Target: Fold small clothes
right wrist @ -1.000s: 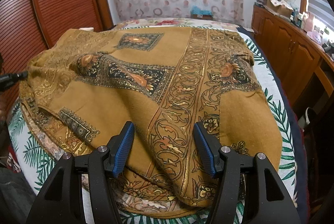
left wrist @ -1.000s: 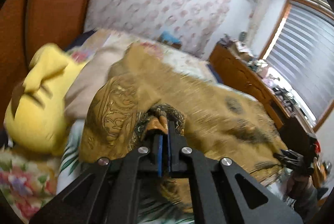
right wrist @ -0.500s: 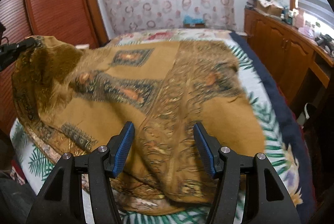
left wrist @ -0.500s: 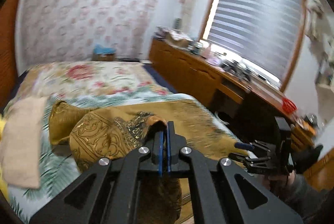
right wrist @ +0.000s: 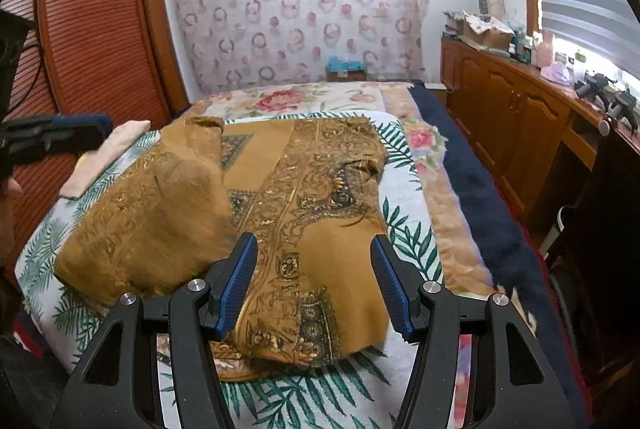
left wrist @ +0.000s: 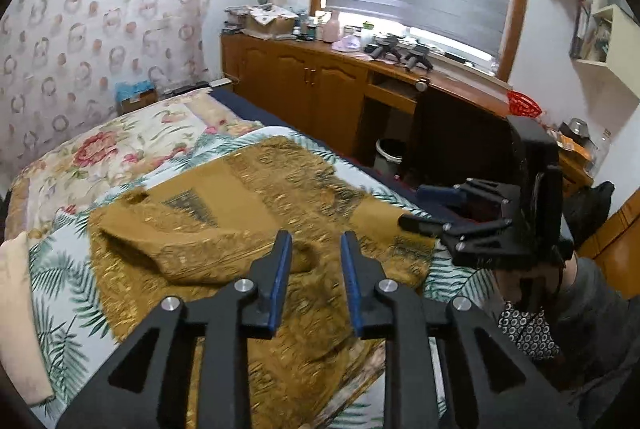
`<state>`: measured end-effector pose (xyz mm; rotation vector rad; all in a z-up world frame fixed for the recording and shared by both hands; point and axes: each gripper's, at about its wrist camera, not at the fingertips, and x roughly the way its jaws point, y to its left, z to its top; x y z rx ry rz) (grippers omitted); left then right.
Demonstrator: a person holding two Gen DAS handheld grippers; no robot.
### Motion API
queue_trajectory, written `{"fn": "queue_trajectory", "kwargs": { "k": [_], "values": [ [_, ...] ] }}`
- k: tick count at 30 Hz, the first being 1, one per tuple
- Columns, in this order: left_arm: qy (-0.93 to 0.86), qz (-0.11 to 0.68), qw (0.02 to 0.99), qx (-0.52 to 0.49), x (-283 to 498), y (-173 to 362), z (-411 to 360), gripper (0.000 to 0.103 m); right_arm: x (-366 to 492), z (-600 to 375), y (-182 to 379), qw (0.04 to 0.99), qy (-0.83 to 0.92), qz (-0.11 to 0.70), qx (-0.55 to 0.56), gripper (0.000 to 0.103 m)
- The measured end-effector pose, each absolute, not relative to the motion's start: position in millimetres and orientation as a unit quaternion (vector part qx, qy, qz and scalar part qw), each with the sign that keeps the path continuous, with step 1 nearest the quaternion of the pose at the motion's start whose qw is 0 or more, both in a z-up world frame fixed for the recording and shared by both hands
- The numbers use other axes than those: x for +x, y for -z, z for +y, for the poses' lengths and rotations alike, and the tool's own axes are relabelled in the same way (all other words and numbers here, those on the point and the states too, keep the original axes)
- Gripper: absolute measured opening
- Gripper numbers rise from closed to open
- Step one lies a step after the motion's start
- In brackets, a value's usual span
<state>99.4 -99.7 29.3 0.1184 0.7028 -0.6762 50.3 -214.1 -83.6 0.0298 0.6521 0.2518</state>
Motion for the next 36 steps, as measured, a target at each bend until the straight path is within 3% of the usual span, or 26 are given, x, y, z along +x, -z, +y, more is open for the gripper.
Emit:
{"fn": "queue_trajectory", "kwargs": {
  "k": [17,36],
  "values": [
    [0.148,0.345,0.927,-0.001,105.2,8.0,38.6,0.024,106.7,-135.5,59.9,0.925,-0.213,0.315,-0.019,0.06],
    [0.109,0.341,0.933,-0.027,103.1,24.8,85.4,0.024,192.6,-8.8,53.2,0.885,-0.283,0.353,-0.109,0.06]
  ]
}}
